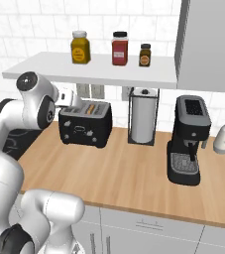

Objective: Start the toaster. Once the lever pops up, take the bread to the plate on the dining counter.

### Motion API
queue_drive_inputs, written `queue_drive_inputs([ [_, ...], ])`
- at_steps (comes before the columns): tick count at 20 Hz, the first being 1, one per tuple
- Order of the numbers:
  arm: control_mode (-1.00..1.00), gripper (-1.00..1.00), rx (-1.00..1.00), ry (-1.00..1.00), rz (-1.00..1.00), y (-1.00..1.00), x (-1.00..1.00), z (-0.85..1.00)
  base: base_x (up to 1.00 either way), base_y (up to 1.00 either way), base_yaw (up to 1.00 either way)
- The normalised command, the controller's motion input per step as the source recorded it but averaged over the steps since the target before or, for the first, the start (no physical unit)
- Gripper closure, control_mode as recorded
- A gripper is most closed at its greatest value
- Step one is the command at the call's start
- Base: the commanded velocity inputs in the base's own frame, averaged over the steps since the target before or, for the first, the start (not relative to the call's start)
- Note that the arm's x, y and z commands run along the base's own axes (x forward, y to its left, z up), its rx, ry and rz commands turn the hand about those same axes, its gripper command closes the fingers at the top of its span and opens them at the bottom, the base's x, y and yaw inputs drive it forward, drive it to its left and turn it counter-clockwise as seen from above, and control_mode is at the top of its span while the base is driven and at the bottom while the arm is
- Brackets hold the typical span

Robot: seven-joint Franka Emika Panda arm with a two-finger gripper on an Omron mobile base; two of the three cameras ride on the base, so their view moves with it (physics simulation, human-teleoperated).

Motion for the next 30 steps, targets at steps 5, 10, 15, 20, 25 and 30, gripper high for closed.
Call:
queue_drive_inputs([
  [5, -1.00, -1.00, 0.09, 0.00, -0.05, 0.00, 0.02, 0.00, 0.00, 0.00, 0.00],
  [10, -1.00, -1.00, 0.01, 0.00, 0.00, 0.00, 0.00, 0.00, 0.00, 0.00, 0.00],
  [15, -1.00, -1.00, 0.00, 0.00, 0.00, 0.00, 0.00, 0.00, 0.00, 0.00, 0.00],
  [20, -1.00, -1.00, 0.00, 0.00, 0.00, -0.04, 0.00, -0.01, 0.00, 0.00, 0.00],
  [25, -1.00, -1.00, 0.00, 0.00, -0.01, -0.08, 0.00, 0.00, 0.00, 0.00, 0.00],
  [30, -1.00, -1.00, 0.02, 0.00, -0.01, -0.13, 0.00, 0.00, 0.00, 0.00, 0.00],
])
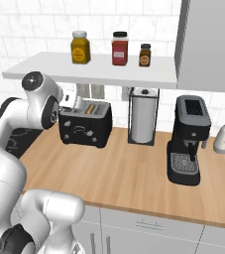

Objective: Start the toaster. Once the lever pops up, take the bread to the plate on the dining counter.

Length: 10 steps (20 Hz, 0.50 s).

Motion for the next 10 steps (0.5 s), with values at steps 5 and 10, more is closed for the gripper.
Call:
queue_drive_inputs([
  [5, -1.00, -1.00, 0.03, 0.00, 0.00, -0.04, 0.00, 0.00, 0.00, 0.00, 0.00],
  [10, -1.00, -1.00, 0.01, 0.00, 0.00, 0.00, 0.00, 0.00, 0.00, 0.00, 0.00],
])
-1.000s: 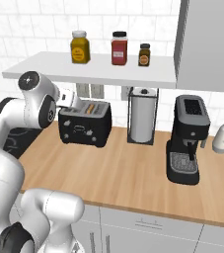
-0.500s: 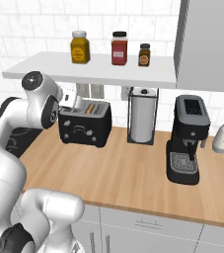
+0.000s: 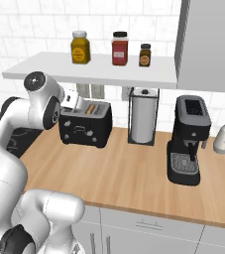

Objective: Start the toaster. Once the lever pops up, take the bread to the plate on the dining counter.

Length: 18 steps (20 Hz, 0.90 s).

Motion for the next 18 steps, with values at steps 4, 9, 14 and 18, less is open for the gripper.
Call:
queue_drive_inputs([
  [4, -1.00, -1.00, 0.00, 0.00, 0.00, 0.01, 0.00, 0.00, 0.00, 0.00, 0.00],
  [9, -1.00, -1.00, 0.00, 0.00, 0.00, 0.03, 0.00, 0.00, 0.00, 0.00, 0.00],
  [14, -1.00, -1.00, 0.00, 0.00, 0.00, 0.02, 0.00, 0.00, 0.00, 0.00, 0.00],
  [18, -1.00, -1.00, 0.00, 0.00, 0.00, 0.00, 0.00, -0.01, 0.00, 0.00, 0.00],
])
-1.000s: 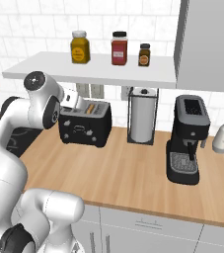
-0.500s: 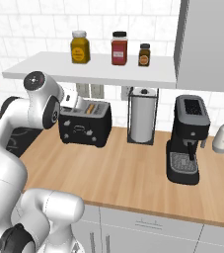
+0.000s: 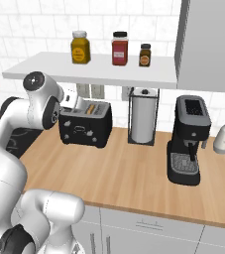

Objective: Start the toaster. Once the lever pops up, take the bread to the plate on the dining counter.

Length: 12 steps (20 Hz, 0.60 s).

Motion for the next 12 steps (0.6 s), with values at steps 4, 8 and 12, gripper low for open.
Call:
queue_drive_inputs([
  [4, -1.00, -1.00, 0.00, 0.00, 0.00, 0.00, 0.00, 0.00, 0.00, 0.00, 0.00],
  [8, -1.00, -1.00, 0.00, 0.00, 0.00, 0.01, 0.00, 0.00, 0.00, 0.00, 0.00],
  [12, -1.00, -1.00, 0.00, 0.00, 0.00, 0.00, 0.00, 0.00, 0.00, 0.00, 0.00],
])
